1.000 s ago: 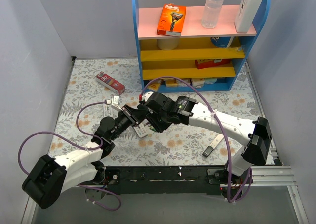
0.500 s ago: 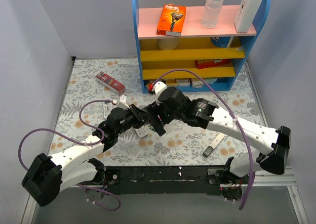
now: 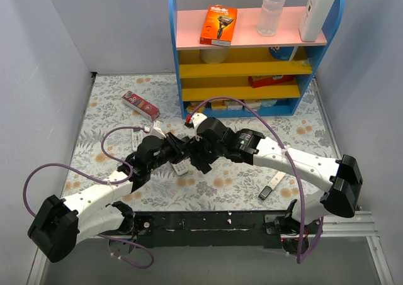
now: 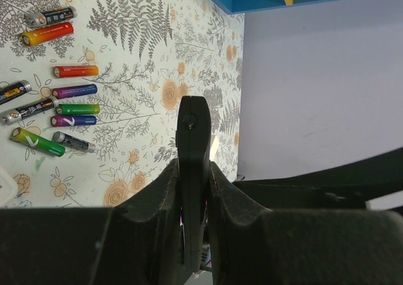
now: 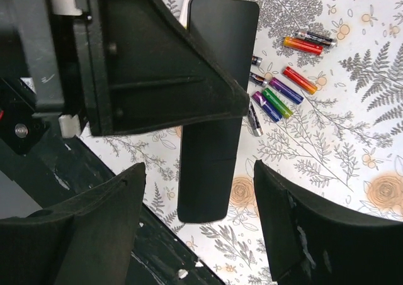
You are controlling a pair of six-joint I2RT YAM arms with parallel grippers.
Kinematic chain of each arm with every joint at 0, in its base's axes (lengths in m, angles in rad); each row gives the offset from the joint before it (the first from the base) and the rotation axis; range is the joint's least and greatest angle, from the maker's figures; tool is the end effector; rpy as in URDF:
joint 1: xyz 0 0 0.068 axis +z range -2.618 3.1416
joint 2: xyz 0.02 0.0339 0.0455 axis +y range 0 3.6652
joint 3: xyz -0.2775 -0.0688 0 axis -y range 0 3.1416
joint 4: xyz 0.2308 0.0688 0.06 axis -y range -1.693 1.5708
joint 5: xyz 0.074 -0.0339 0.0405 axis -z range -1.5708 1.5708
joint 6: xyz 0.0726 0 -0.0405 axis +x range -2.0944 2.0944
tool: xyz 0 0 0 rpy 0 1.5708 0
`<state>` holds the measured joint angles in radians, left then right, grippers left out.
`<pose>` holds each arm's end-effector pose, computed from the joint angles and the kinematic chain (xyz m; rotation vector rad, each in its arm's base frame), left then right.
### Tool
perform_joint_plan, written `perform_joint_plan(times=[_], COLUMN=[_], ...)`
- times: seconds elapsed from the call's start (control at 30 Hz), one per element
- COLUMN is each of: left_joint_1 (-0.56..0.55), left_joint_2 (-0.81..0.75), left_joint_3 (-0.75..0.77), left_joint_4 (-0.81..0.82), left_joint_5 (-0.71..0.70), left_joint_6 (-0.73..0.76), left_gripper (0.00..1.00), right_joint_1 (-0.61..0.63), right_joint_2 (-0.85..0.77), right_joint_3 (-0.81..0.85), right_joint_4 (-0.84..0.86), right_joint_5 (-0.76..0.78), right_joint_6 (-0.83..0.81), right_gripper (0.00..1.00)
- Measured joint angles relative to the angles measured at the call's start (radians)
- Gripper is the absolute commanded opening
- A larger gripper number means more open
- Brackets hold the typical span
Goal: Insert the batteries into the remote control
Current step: Place the remote control at the center of the board.
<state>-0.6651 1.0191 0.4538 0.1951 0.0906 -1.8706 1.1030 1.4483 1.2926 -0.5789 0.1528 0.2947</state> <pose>0.1832 -0.1520 0.2239 -1.2946 2.0121 -1.5949 0.1594 0.2910 0.3147 -0.8524 2.1966 0.5351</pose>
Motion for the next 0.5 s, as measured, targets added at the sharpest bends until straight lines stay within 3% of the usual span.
perform_joint_plan(times=[0.13, 0.23, 0.4, 0.5], left_joint_1=[0.0, 0.0, 0.0, 0.001], left_joint_2=[0.0, 0.0, 0.0, 0.0], left_joint_3=[0.0, 0.0, 0.0, -0.001], left_joint_4=[0.017, 0.038, 0.089, 0.098], left_joint_5=[0.015, 0.03, 0.049, 0.052], left_joint_6=[-0.001, -0.001, 0.0, 0.008], left_gripper=[0.0, 0.0, 0.01, 0.15], right_joint_1=[-0.016, -0.028, -0.044, -0.05], right_joint_2=[0.028, 0.044, 0.057, 0.056], right_joint_3=[-0.019, -0.033, -0.033, -0.033], right_joint_4=[0.016, 0.029, 0.035, 0.039], right_joint_5=[-0.026, -0.037, -0.057, -0.06], right_joint_6=[0.022, 0.035, 0.052, 0.055], right_gripper=[0.74, 0.66, 0.37, 0.21])
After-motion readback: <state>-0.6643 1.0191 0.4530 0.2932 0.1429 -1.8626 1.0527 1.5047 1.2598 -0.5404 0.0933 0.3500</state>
